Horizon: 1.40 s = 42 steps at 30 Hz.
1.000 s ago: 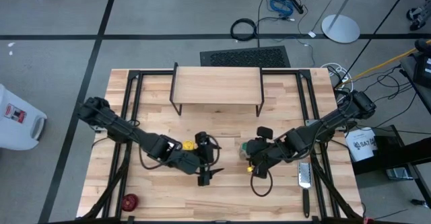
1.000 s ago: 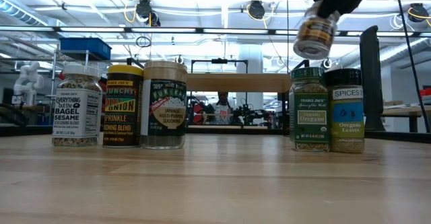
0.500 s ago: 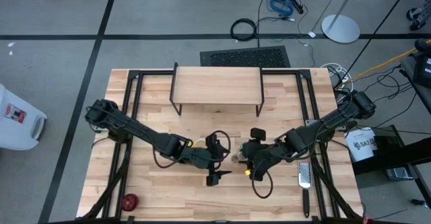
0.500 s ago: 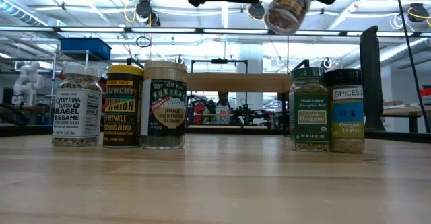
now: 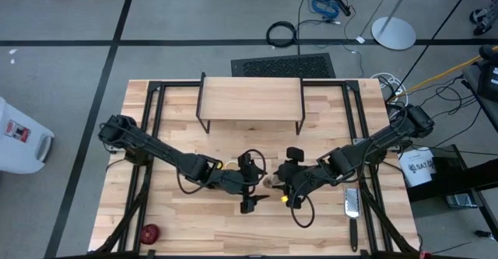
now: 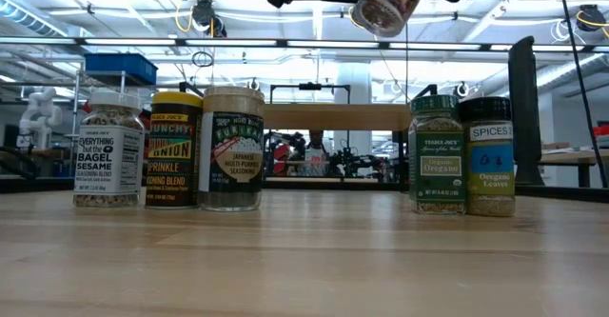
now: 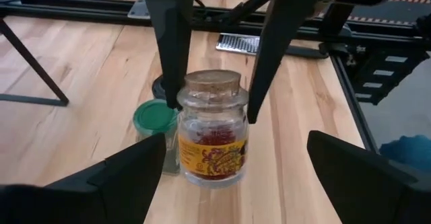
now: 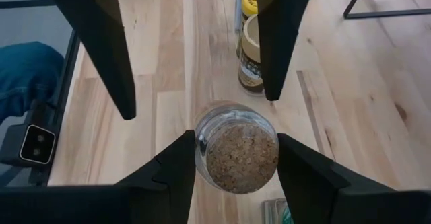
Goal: Shelf spices
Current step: Put the transparent seasoning bottle on the shelf
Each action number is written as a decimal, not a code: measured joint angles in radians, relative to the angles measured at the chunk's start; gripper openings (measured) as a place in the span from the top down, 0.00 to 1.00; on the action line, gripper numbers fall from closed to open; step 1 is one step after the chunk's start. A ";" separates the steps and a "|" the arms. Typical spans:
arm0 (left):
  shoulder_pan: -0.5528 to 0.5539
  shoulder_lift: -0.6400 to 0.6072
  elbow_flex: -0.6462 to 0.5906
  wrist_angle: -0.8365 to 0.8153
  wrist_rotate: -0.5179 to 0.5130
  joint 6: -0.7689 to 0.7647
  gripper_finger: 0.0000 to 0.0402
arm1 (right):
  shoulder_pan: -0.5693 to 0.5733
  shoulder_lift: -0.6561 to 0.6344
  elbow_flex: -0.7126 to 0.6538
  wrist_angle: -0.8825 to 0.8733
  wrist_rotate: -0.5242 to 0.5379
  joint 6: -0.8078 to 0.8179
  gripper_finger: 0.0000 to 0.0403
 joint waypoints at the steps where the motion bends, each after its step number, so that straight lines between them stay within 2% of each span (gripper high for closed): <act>1: 0.004 0.005 0.000 0.004 0.000 -0.001 0.08 | 0.000 0.000 0.000 0.000 0.000 0.000 0.57; 13: 0.030 0.044 0.000 0.014 0.014 0.023 0.09 | 0.000 0.000 0.000 0.037 -0.003 -0.023 0.57; 25: 0.039 0.047 0.000 0.016 0.042 0.027 0.29 | 0.001 0.000 0.000 0.049 -0.001 -0.037 0.57; 36: 0.038 0.047 0.000 0.037 0.037 0.045 0.32 | 0.001 0.000 0.000 0.051 -0.006 -0.037 0.57; 42: 0.040 0.047 0.000 0.036 0.038 0.053 0.46 | 0.000 0.000 0.000 0.050 -0.002 -0.037 0.57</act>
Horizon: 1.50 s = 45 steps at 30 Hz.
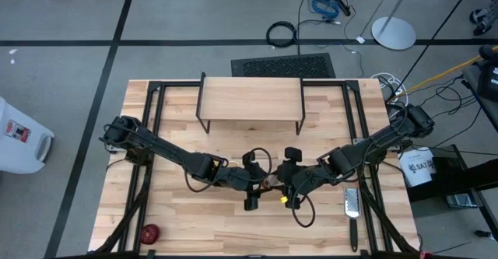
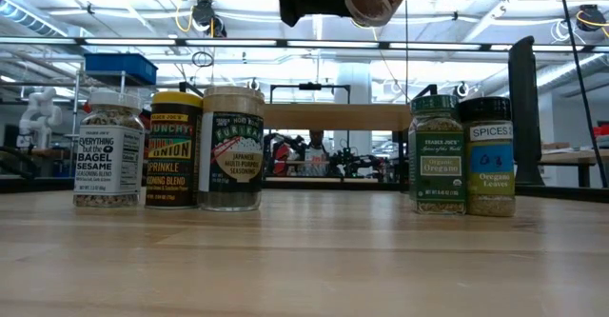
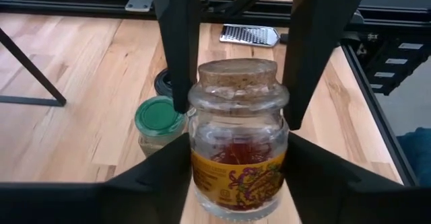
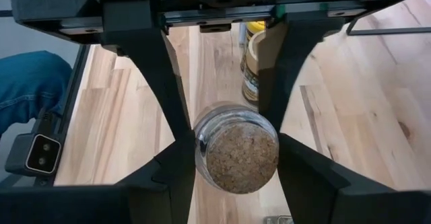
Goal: Shelf spices
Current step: Put the transparent seasoning bottle on the shelf
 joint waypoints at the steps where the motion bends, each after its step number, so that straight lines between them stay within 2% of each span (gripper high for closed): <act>1: 0.002 0.000 0.000 0.000 0.002 -0.001 0.48 | 0.000 0.000 0.000 -0.002 0.001 0.000 0.57; 3: 0.004 0.000 0.000 -0.002 0.004 -0.001 0.52 | 0.000 0.000 0.000 -0.004 0.001 0.000 0.57; 15: 0.006 -0.001 0.000 -0.002 0.018 0.002 0.51 | 0.001 0.000 0.000 -0.002 0.020 -0.002 0.56; 18: 0.007 -0.007 0.000 -0.003 0.018 0.002 0.50 | 0.002 0.000 0.000 0.002 0.048 -0.015 0.50; 24: 0.003 -0.029 0.000 -0.010 0.020 0.002 0.50 | 0.002 -0.009 0.000 0.034 0.101 -0.053 0.32; 30: -0.012 -0.061 0.000 -0.038 0.026 0.015 0.50 | 0.008 -0.088 0.000 0.089 0.113 -0.106 0.20; 33: -0.025 -0.081 0.000 -0.034 0.022 0.026 0.50 | 0.033 -0.139 0.000 0.132 0.126 -0.145 0.20; 38: -0.043 -0.113 0.000 -0.004 -0.055 0.043 0.50 | 0.116 -0.192 0.000 0.141 0.252 -0.180 0.21; 42: -0.063 -0.117 0.000 0.125 -0.091 0.088 0.49 | 0.165 -0.193 -0.032 0.213 0.338 -0.211 0.21; 45: -0.071 -0.117 0.000 0.229 -0.092 0.122 0.49 | 0.171 -0.193 -0.067 0.338 0.342 -0.256 0.21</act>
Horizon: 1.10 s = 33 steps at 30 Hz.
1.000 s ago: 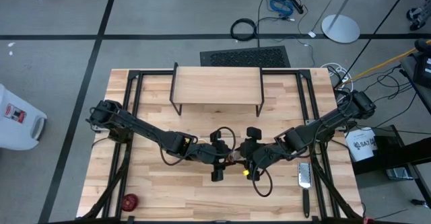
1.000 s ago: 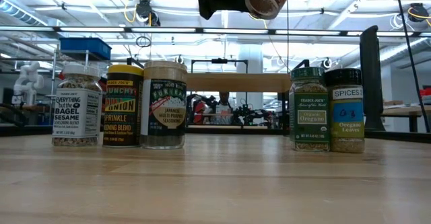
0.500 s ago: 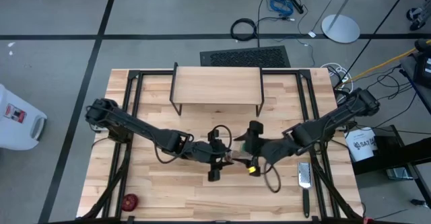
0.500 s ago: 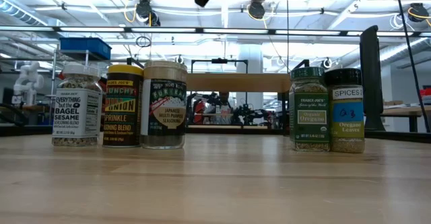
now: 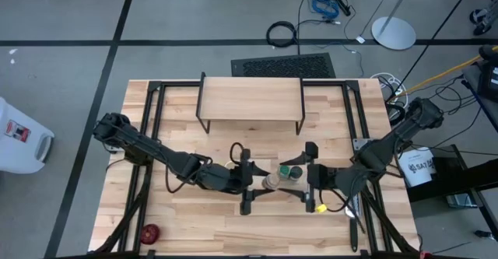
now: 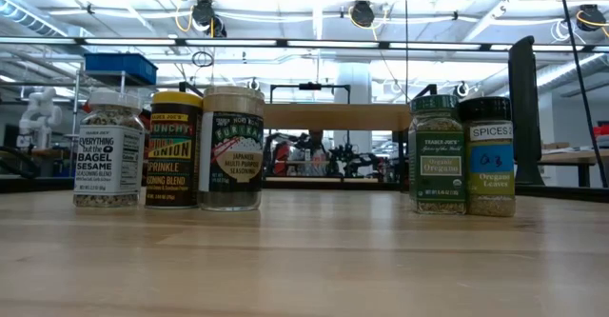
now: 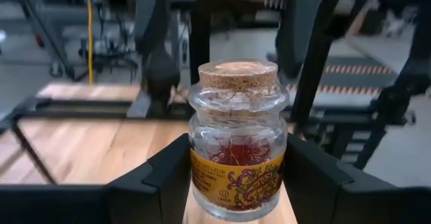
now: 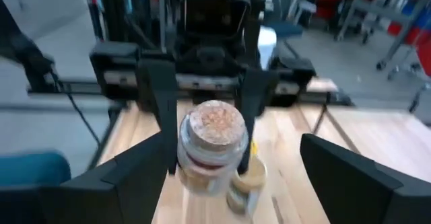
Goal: Shelf spices
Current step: Put the transparent seasoning bottle on the shelf
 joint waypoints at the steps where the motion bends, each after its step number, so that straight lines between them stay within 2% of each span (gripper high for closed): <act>1: -0.001 0.000 0.000 0.018 -0.002 0.007 0.49 | 0.000 0.000 -0.013 0.055 0.000 -0.024 0.21; 4: -0.002 0.000 0.000 0.050 -0.009 0.035 0.49 | 0.000 0.000 -0.040 0.198 -0.003 -0.097 0.21; 7: -0.008 0.000 0.000 0.085 -0.027 0.057 0.49 | 0.000 0.002 -0.041 0.245 -0.005 -0.125 0.21; 17: -0.029 0.000 0.000 0.212 -0.046 0.132 0.49 | 0.000 0.008 -0.042 0.250 -0.050 -0.124 0.21; 33: -0.038 0.000 0.000 0.211 -0.039 0.133 0.49 | -0.002 0.025 -0.042 0.307 -0.094 -0.135 0.22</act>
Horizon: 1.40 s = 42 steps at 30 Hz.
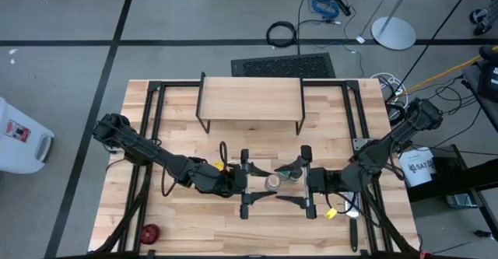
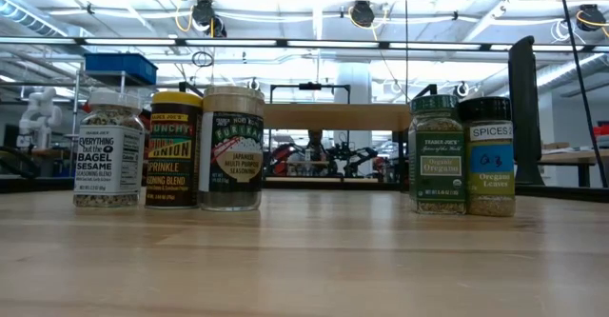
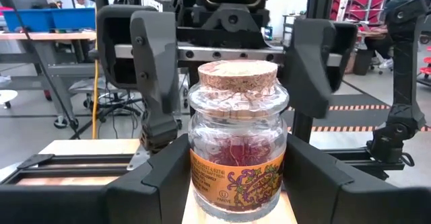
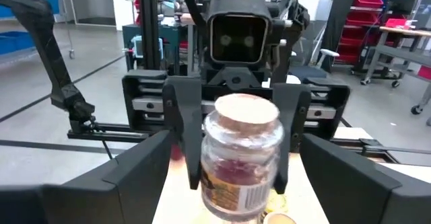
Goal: Shelf spices
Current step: Put the transparent seasoning bottle on the shelf
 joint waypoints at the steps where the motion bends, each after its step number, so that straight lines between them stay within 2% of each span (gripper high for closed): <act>1: 0.000 0.000 0.000 0.000 0.000 0.000 0.49 | -0.002 0.006 0.000 0.009 -0.011 -0.003 0.22; 11: 0.000 0.000 0.000 0.000 0.001 0.000 0.49 | -0.051 0.045 0.000 0.074 -0.074 -0.005 0.22; 21: 0.000 0.001 0.000 -0.007 0.001 0.000 0.49 | -0.051 0.045 0.000 0.074 -0.073 -0.005 0.23; 24: 0.000 0.001 0.000 -0.007 0.002 0.000 0.49 | -0.051 0.045 0.000 0.074 -0.073 -0.006 0.29; 30: 0.000 0.001 0.000 -0.007 0.007 0.001 0.49 | -0.051 0.044 0.000 0.073 -0.100 -0.013 0.51; 33: 0.000 0.002 0.000 -0.009 0.008 0.008 0.49 | -0.051 0.043 0.000 0.070 -0.099 -0.016 0.59; 42: -0.008 0.002 0.000 -0.009 0.005 0.008 0.46 | -0.051 0.042 0.000 0.071 -0.098 -0.017 0.56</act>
